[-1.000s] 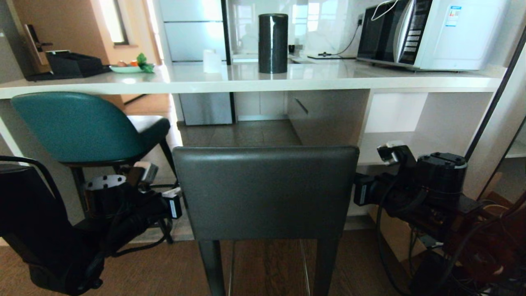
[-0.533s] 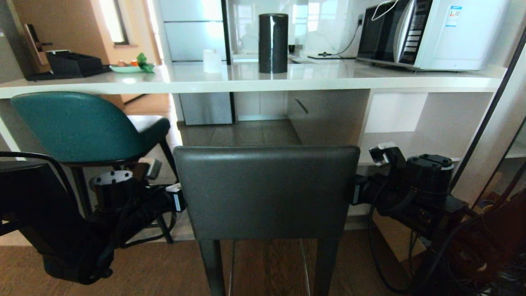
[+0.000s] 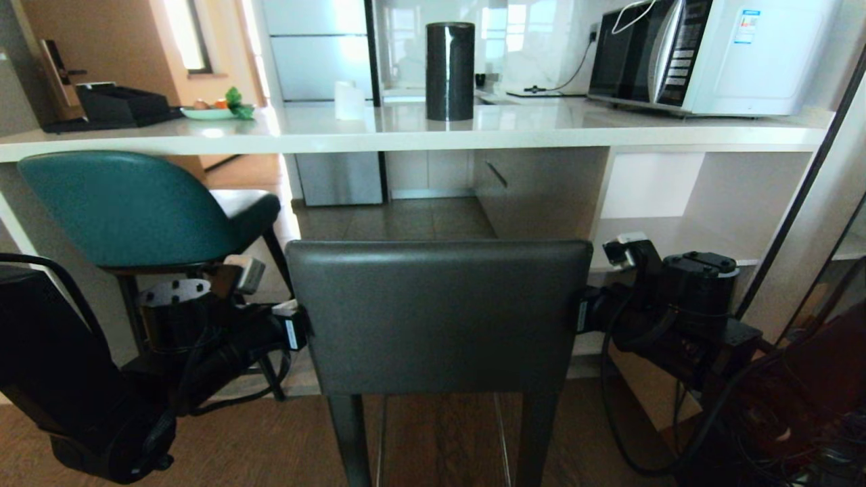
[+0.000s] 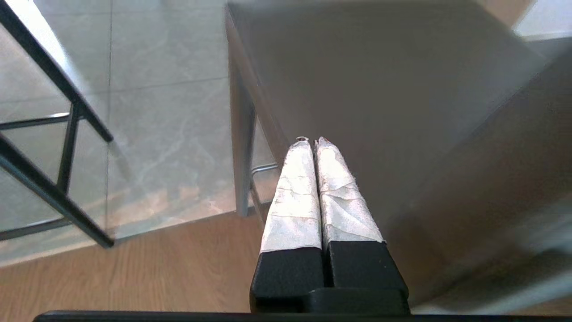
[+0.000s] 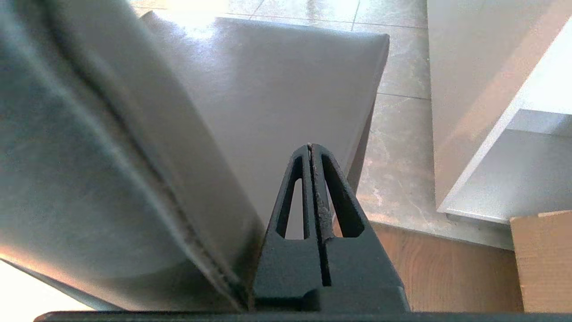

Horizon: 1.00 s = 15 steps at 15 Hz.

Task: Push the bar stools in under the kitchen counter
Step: Push the gray chair back under the dining table

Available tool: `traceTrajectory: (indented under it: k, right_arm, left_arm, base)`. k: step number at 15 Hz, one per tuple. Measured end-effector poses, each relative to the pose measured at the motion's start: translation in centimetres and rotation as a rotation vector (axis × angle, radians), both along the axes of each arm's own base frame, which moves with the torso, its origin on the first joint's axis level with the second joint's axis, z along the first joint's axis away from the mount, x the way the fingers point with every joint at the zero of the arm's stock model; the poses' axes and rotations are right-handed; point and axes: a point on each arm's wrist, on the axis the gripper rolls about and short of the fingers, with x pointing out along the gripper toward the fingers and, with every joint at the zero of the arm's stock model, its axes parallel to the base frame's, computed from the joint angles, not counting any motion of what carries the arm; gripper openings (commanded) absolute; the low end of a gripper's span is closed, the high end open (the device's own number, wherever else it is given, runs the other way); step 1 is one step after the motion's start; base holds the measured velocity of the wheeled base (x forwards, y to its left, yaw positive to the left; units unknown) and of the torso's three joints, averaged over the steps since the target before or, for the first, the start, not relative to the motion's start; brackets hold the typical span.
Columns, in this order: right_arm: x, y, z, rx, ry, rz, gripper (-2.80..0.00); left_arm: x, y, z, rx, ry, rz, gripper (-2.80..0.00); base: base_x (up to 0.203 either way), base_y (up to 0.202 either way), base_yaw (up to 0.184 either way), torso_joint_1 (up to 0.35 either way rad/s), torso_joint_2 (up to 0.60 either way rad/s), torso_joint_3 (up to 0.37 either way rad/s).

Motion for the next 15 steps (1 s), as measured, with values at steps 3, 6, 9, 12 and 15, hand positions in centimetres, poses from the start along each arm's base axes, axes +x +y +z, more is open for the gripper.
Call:
traceTrajectory:
  k: [3, 6, 9, 12, 15]
  right_arm:
    - [0.0, 0.2, 0.2, 0.001, -0.009, -0.009, -2.80]
    - [0.0, 0.5, 0.2, -0.002, -0.011, -0.012, -2.80]
    - [-0.2, 0.8, 0.1, -0.003, -0.008, -0.009, -2.80]
    - [-0.2, 0.8, 0.1, -0.004, -0.008, -0.006, -2.80]
    - [-0.2, 1.0, 0.1, -0.003, -0.013, -0.001, -2.80]
  left_arm:
    - [0.1, -0.4, 0.2, -0.002, -0.009, -0.012, -2.80]
    - [0.2, -1.3, 0.5, -0.005, -0.025, -0.038, -2.80]
    - [0.6, -1.6, 0.7, -0.009, -0.040, -0.045, -2.80]
    - [0.8, -1.6, 0.6, -0.009, -0.039, -0.045, -2.80]
    - [0.9, -1.6, 0.5, -0.010, -0.042, -0.039, -2.80]
  base:
    - [0.000, 0.000, 0.000, 0.000, 0.00, 0.000]
    - [0.000, 0.000, 0.000, 0.000, 0.00, 0.000]
    - [0.000, 0.000, 0.000, 0.000, 0.00, 0.000]
    - [0.021, 0.000, -0.002, 0.000, 0.00, 0.002]
    - [0.172, 0.000, 0.002, -0.006, 0.00, 0.007]
